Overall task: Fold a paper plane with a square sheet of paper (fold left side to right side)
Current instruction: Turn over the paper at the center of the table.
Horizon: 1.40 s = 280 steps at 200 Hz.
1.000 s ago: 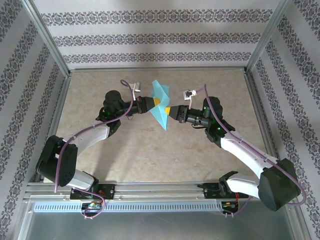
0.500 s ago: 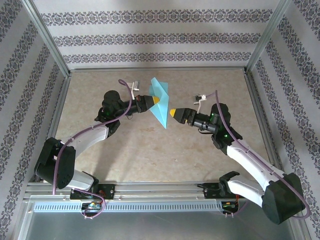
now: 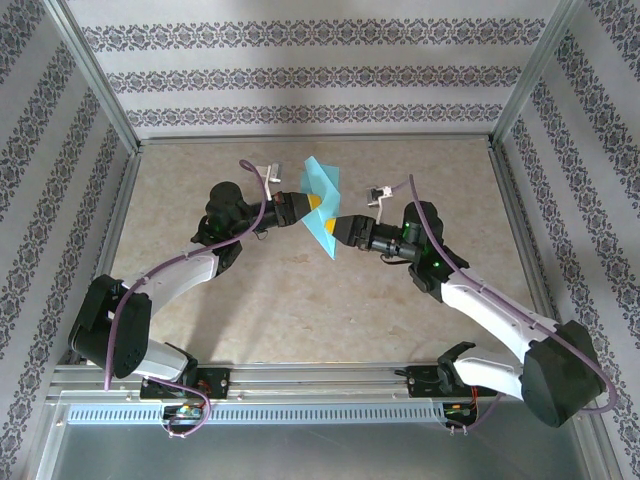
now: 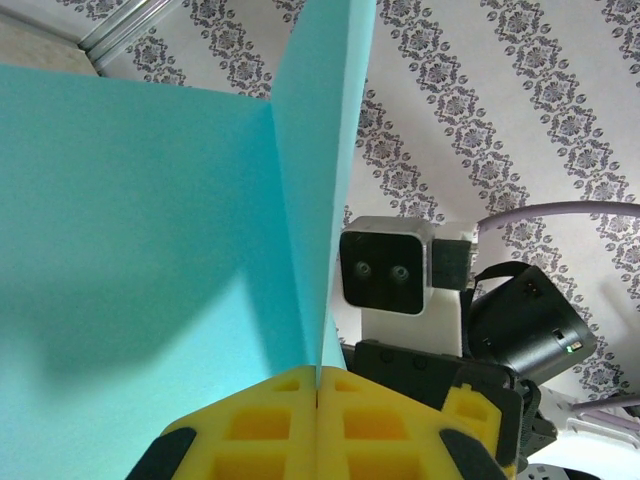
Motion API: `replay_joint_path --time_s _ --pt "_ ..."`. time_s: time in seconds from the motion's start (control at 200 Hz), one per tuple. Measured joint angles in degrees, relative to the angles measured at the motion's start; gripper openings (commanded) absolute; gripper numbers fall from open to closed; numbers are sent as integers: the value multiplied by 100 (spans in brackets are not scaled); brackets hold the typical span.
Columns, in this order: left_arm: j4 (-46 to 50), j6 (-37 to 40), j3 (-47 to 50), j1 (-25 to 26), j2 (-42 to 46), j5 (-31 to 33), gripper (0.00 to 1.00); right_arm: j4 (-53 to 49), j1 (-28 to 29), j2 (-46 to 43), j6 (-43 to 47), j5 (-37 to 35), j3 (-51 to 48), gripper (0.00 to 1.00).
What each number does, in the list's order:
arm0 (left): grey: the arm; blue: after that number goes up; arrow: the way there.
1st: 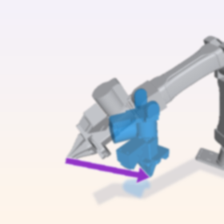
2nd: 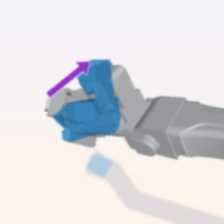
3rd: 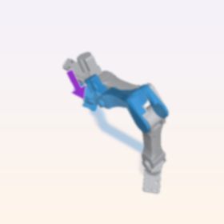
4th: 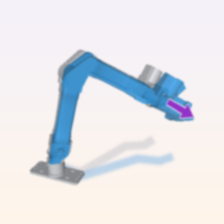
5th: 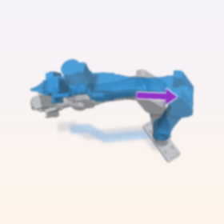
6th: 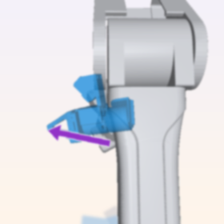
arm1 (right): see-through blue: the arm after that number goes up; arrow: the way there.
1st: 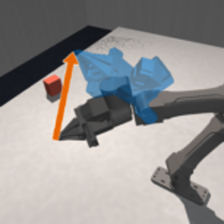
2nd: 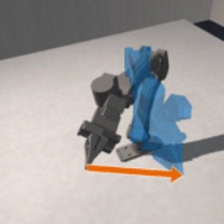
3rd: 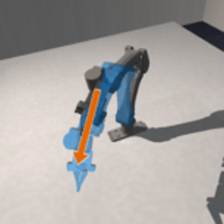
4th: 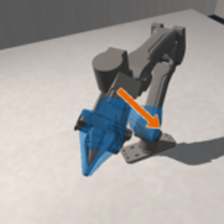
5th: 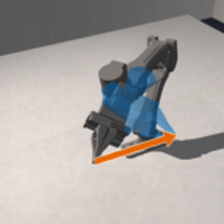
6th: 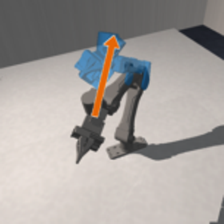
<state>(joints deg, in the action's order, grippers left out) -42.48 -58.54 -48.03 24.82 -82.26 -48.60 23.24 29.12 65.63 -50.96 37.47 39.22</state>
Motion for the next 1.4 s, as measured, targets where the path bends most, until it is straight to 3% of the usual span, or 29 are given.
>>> replay_joint_path --time_s 0.16,0.32,0.545,0.71,0.829,0.994,1.199,1.399 --pt "0 0 0 2 0 42 5 24 -15 0 0 -42 50 31" --pt "0 0 2 26 0 85 17 -31 -52 0 -2 -61 79 6" --pt "485 415 262 -24 435 533 40 -295 -52 -2 111 -85 184 1" --pt "1495 1051 463 -240 1392 1169 54 -1429 13 -105 752 -485 533 1" --pt "2470 1604 476 -278 2149 1904 62 -2765 413 -138 1547 -1397 1141 1" --pt "3648 2280 509 -282 3082 3108 70 -4572 1320 254 2579 -3499 2225 1" --pt "4505 2691 651 -282 3842 4321 71 -6441 2118 1792 3119 -6170 3300 0" --pt "4826 2826 717 -282 4122 4942 72 -7882 2588 3602 3340 -7740 4336 0"
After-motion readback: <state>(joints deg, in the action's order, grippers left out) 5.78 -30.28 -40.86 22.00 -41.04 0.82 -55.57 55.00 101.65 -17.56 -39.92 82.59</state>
